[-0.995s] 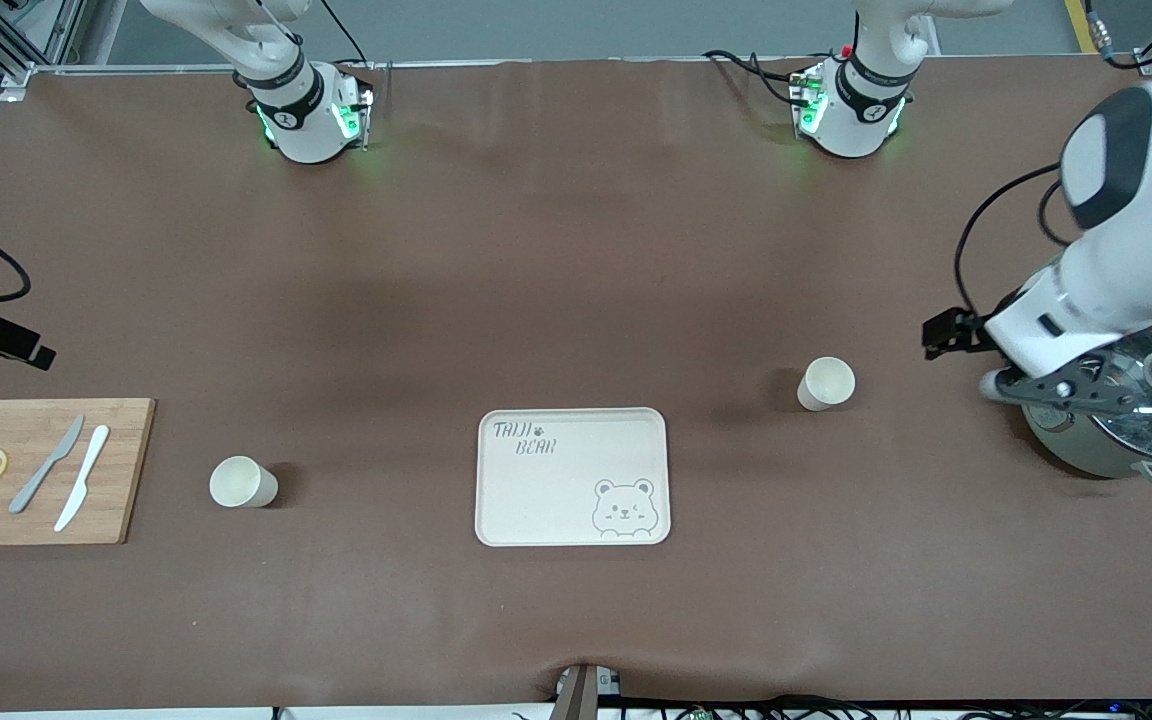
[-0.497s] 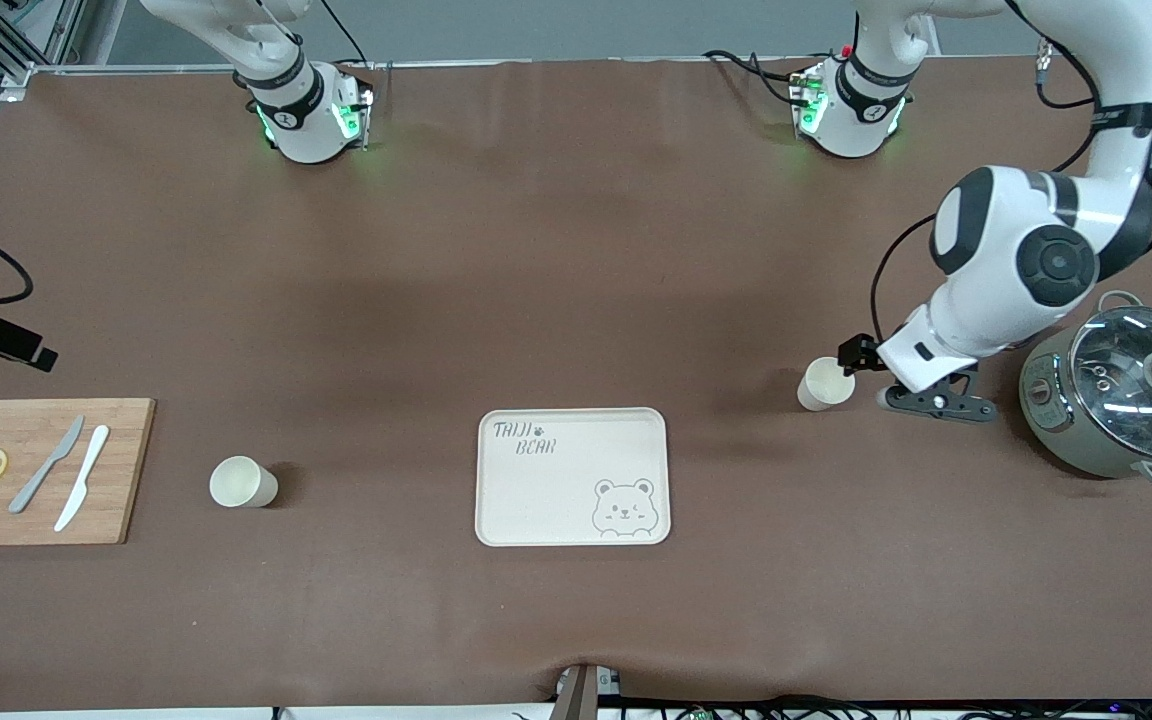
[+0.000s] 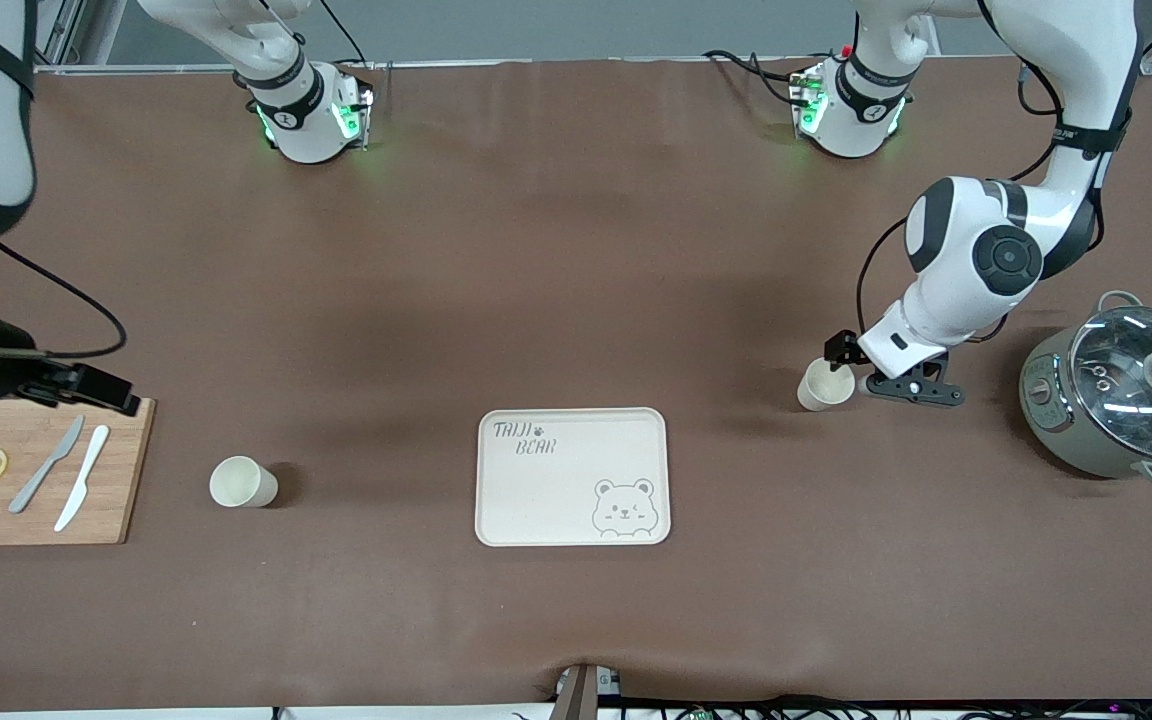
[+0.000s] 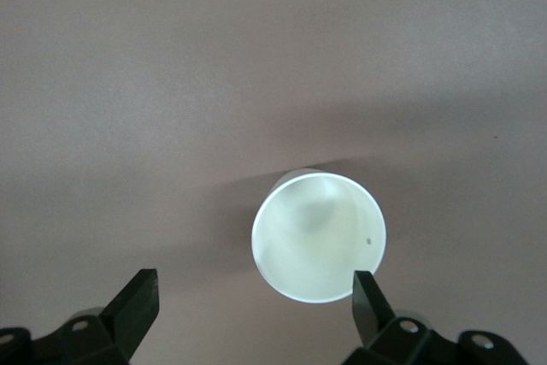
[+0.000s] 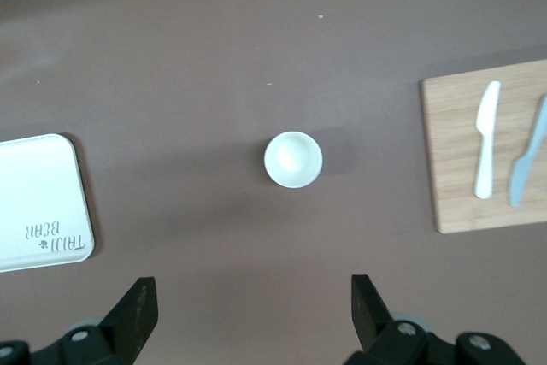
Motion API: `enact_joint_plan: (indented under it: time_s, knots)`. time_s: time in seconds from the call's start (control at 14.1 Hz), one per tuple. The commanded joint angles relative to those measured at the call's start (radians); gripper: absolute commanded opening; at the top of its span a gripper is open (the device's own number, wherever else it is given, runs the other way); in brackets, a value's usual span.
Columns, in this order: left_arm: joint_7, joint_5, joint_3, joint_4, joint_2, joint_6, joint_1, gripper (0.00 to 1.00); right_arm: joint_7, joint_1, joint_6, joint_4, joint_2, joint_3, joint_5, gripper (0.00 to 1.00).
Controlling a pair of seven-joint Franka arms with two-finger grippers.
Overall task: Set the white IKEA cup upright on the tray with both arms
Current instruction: 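Grasp the cup with the left gripper while the right gripper reaches the other cup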
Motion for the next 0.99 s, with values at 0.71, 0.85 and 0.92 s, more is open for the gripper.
enact_joint_plan:
  time_s: [0.71, 0.85, 0.92]
  knots:
    - [0.021, 0.000, -0.001, -0.043, 0.098, 0.167, 0.007, 1.00, -0.262, -0.029, 0.381, -0.159, 0.171, -0.006, 0.008, 1.00]
    - [0.023, 0.007, -0.001, -0.039, 0.112, 0.170, 0.007, 1.00, -0.325, -0.055, 0.429, -0.154, 0.220, -0.006, 0.017, 1.00]
    - [0.023, 0.012, -0.001, -0.039, 0.115, 0.175, 0.007, 1.00, -0.333, -0.061, 0.450, -0.154, 0.243, -0.006, 0.019, 1.00]
